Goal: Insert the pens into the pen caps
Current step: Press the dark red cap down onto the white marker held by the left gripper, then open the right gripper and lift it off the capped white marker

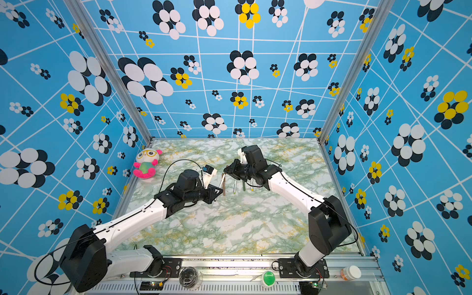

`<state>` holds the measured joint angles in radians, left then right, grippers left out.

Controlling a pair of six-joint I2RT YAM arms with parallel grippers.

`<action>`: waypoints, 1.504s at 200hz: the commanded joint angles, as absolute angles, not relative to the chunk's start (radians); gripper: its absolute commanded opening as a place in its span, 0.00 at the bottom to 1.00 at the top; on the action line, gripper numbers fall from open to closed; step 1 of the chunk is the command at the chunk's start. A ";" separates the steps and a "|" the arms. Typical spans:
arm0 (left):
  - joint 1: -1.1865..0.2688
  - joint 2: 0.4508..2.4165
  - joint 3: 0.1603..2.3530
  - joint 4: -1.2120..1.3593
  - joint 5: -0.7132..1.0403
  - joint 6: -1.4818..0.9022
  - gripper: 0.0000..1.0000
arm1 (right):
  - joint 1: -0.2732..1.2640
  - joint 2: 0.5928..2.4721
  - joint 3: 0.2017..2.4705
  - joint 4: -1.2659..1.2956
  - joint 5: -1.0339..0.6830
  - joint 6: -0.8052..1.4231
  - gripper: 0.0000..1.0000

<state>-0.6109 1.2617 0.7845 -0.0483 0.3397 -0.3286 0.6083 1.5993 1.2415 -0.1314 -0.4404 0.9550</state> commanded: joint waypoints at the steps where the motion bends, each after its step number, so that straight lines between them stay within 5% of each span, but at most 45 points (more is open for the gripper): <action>1: -0.609 1.246 0.787 -0.034 0.324 -0.339 0.00 | 0.620 1.563 1.276 -0.164 -0.456 0.931 0.00; 127: -0.573 1.214 0.797 0.147 0.359 -0.552 0.00 | 0.715 1.594 1.273 -0.277 -0.366 0.762 0.00; 301: -0.525 1.293 0.967 0.347 0.270 -0.348 0.00 | 0.778 1.725 1.162 -0.202 -0.483 0.838 0.00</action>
<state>-0.5488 1.2842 0.8307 -0.0158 0.2985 -0.4015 0.6868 1.6585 1.2476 -0.0101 -0.3336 0.8082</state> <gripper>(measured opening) 0.137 0.126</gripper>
